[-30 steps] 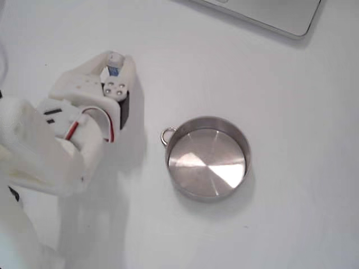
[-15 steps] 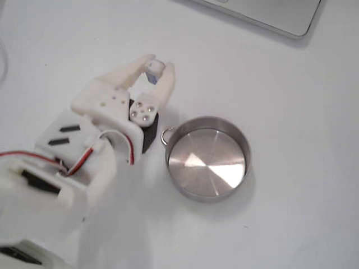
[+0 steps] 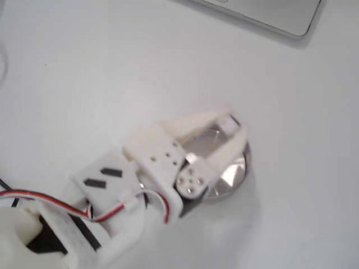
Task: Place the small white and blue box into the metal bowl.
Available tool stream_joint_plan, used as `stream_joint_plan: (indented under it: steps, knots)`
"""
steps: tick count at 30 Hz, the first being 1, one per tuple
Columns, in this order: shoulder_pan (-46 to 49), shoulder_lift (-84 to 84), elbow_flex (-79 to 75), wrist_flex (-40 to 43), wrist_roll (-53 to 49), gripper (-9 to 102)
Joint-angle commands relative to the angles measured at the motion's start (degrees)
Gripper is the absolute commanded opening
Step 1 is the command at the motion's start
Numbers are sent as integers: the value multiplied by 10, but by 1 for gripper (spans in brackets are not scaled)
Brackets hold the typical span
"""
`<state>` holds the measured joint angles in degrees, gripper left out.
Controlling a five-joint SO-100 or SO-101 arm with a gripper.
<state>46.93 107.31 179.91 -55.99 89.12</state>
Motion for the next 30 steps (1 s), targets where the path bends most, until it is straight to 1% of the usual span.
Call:
stream_joint_plan:
  steps: [1,4,11,14,18,22,23,27,30]
  knots:
    - [5,17,32,-7,-2,8]
    - [-1,17,35,-7,-2,11]
    - [-25,18,35,-7,-4,12]
    - [-58,40,35,-7,-47,11]
    - [-122,69,35,-7,-176,9]
    - [-191,90,35,-4,-323,-4]
    - [-209,95,35,-4,-361,-5]
    - [-302,130,35,-6,-519,-5]
    - [-377,193,34,1,-664,-5]
